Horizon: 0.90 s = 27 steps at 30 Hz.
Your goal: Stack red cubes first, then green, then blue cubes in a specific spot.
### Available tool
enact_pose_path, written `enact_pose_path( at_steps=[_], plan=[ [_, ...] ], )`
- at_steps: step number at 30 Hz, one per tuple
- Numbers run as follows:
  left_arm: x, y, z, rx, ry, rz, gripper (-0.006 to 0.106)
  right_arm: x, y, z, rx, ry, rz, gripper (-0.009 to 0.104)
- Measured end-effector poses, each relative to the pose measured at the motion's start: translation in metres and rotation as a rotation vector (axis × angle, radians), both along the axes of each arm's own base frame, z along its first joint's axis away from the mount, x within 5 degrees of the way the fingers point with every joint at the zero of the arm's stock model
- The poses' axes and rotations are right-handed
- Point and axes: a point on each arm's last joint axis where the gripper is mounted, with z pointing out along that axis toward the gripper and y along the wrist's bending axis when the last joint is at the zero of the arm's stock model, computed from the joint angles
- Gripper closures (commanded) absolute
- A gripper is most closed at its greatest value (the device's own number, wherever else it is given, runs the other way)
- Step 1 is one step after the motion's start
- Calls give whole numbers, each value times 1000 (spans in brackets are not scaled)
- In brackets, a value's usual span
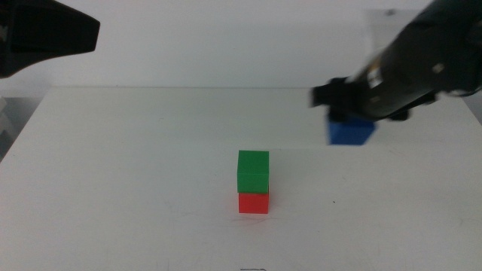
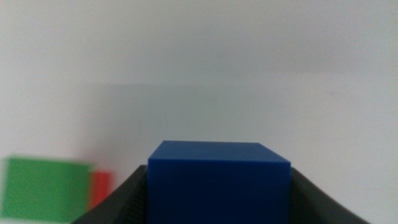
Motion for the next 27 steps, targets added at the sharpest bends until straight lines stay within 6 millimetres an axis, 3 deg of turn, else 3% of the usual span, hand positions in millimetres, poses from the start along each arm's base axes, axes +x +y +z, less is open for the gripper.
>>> enact_pose_path(
  at_steps=[6,17,21,27],
  plan=[
    [0,0,0,0,0,0,8,-17,37,4,81,3,5,96],
    [0,0,0,0,0,0,8,-3,108,6,13,72,22,96],
    [0,0,0,0,0,0,8,2,125,1,6,85,32,96],
    [0,0,0,0,0,0,8,8,134,-18,-20,117,33,96]
  ],
)
